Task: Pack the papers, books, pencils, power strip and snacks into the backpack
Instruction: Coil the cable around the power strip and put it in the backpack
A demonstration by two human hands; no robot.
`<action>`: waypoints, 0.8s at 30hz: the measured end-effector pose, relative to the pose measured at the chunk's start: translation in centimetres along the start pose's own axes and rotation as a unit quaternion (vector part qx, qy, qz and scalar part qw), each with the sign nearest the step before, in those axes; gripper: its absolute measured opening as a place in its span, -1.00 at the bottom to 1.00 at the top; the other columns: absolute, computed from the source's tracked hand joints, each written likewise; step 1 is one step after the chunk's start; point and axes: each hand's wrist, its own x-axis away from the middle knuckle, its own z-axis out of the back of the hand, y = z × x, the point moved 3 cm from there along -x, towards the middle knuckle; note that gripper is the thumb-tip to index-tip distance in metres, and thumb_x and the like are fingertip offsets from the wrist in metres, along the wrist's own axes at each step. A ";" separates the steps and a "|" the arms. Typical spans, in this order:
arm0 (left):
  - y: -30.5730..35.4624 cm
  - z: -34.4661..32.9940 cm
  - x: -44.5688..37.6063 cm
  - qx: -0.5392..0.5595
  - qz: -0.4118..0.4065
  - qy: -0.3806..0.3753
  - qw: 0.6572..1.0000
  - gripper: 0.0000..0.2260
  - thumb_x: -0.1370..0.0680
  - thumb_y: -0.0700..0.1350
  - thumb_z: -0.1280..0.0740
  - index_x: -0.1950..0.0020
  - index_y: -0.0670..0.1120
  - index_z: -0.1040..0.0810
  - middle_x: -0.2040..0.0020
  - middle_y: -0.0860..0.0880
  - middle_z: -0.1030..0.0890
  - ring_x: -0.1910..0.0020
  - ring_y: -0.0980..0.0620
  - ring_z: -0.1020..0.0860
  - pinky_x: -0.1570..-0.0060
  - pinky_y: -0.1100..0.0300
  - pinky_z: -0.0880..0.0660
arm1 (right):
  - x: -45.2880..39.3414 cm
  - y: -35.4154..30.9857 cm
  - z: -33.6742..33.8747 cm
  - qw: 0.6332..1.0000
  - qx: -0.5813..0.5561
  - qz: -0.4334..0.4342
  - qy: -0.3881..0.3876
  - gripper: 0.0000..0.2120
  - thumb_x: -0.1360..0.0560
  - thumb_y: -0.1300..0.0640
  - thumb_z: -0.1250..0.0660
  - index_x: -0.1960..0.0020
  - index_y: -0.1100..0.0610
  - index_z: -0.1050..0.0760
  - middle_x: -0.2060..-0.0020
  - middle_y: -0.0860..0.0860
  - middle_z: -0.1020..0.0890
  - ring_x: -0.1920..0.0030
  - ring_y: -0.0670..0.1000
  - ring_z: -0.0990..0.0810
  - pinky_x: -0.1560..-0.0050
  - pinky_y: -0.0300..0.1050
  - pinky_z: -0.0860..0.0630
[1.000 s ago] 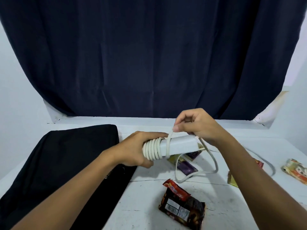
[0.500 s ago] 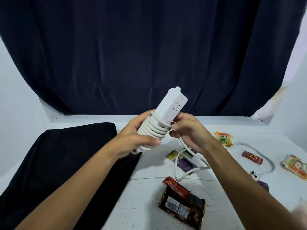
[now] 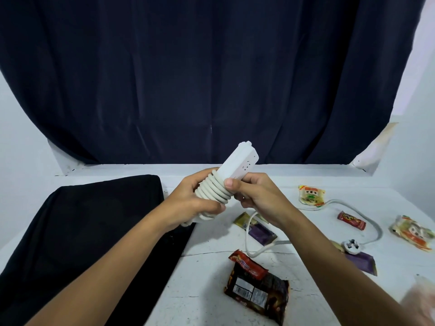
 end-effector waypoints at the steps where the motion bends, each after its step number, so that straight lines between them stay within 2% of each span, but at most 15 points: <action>1: -0.1 0.0 0.0 -0.003 0.001 0.002 1.000 -0.54 -0.30 -0.34 -0.44 -0.18 -0.08 -0.56 0.12 -0.08 -0.60 0.19 0.05 -0.56 0.23 0.20 -0.52 | 0.0 0.0 0.0 1.000 -0.001 -0.003 0.002 -0.70 -0.32 -0.03 -0.49 0.14 0.20 -0.63 0.39 -0.04 -0.48 0.37 -0.11 -0.37 0.41 -0.26 -0.27; 6: -0.6 -0.1 0.0 -0.012 0.004 0.027 1.000 -0.52 -0.27 -0.29 -0.45 -0.17 -0.08 -0.54 0.10 -0.10 -0.60 0.20 0.05 -0.57 0.24 0.18 -0.54 | 0.3 -0.2 0.0 1.000 0.007 -0.002 0.003 -0.78 -0.39 0.03 -0.48 0.17 0.19 -0.61 0.42 -0.05 -0.43 0.38 -0.10 -0.33 0.41 -0.25 -0.24; 11: -1.1 0.1 -0.3 -0.029 -0.009 0.054 0.998 -0.53 -0.27 -0.29 -0.46 -0.16 -0.05 -0.54 0.11 -0.12 -0.58 0.22 0.06 -0.55 0.27 0.14 -0.54 | 0.5 -0.4 0.0 0.998 0.050 0.008 0.024 -0.47 -0.39 -0.06 -0.47 0.03 0.44 -0.53 0.32 0.14 -0.40 0.36 -0.04 -0.32 0.41 -0.24 -0.25; 14: -1.9 0.8 -0.7 -0.115 -0.021 0.114 0.987 -0.46 -0.24 -0.20 -0.47 -0.19 0.10 -0.52 0.12 0.06 -0.60 0.25 0.04 -0.55 0.31 0.05 -0.54 | 0.5 -0.2 -0.3 0.989 0.140 -0.003 0.056 -0.47 -0.45 -0.18 -0.39 0.09 0.36 -0.57 0.34 0.18 -0.49 0.41 -0.02 -0.36 0.41 -0.19 -0.29; 16: -2.1 1.7 -1.0 -0.286 -0.031 0.167 0.943 -0.44 -0.24 -0.08 -0.46 -0.21 0.20 -0.44 0.07 0.10 -0.58 0.16 0.02 -0.56 0.23 0.00 -0.55 | 0.7 0.1 -0.8 0.967 0.245 -0.021 0.067 -0.46 -0.48 -0.23 -0.31 0.19 0.29 -0.56 0.35 0.19 -0.59 0.44 -0.03 -0.44 0.38 -0.16 -0.36; 18: -2.1 2.5 -1.3 -0.417 -0.021 0.206 0.885 -0.43 -0.28 -0.03 -0.45 -0.23 0.24 -0.37 0.05 0.11 -0.55 0.12 0.00 -0.53 0.18 0.05 -0.51 | 1.0 0.9 -1.5 0.949 0.309 -0.041 0.054 -0.59 -0.52 -0.14 -0.31 0.20 0.22 -0.54 0.36 0.12 -0.61 0.40 -0.02 -0.51 0.33 -0.15 -0.40; 19: -2.2 2.8 -1.4 -0.450 -0.010 0.213 0.867 -0.42 -0.29 -0.04 -0.44 -0.25 0.24 -0.35 0.04 0.10 -0.53 0.11 -0.01 -0.52 0.17 0.06 -0.50 | 1.1 1.2 -1.8 0.941 0.331 -0.048 0.045 -0.70 -0.53 -0.06 -0.32 0.16 0.19 -0.55 0.35 0.07 -0.60 0.37 0.00 -0.53 0.31 -0.15 -0.41; 21: -2.7 2.9 -1.7 -0.514 0.013 0.195 0.835 -0.38 -0.31 -0.07 -0.43 -0.32 0.23 -0.32 0.01 0.05 -0.53 0.08 -0.06 -0.53 0.16 0.07 -0.50 | 1.3 1.2 -2.1 0.908 0.415 -0.044 0.039 -0.87 -0.52 0.11 -0.29 0.02 0.14 -0.58 0.26 0.05 -0.61 0.25 0.05 -0.58 0.25 -0.12 -0.46; 24: -3.1 2.5 -1.8 -0.618 0.040 0.118 0.776 -0.36 -0.36 -0.08 -0.40 -0.40 0.21 -0.30 -0.05 0.01 -0.54 0.01 -0.10 -0.55 0.16 0.12 -0.44 | 1.6 -0.2 -2.4 0.855 0.515 0.020 0.057 -0.74 -0.52 0.25 -0.22 -0.11 0.08 -0.61 0.06 0.06 -0.64 0.02 0.11 -0.56 0.03 -0.04 -0.52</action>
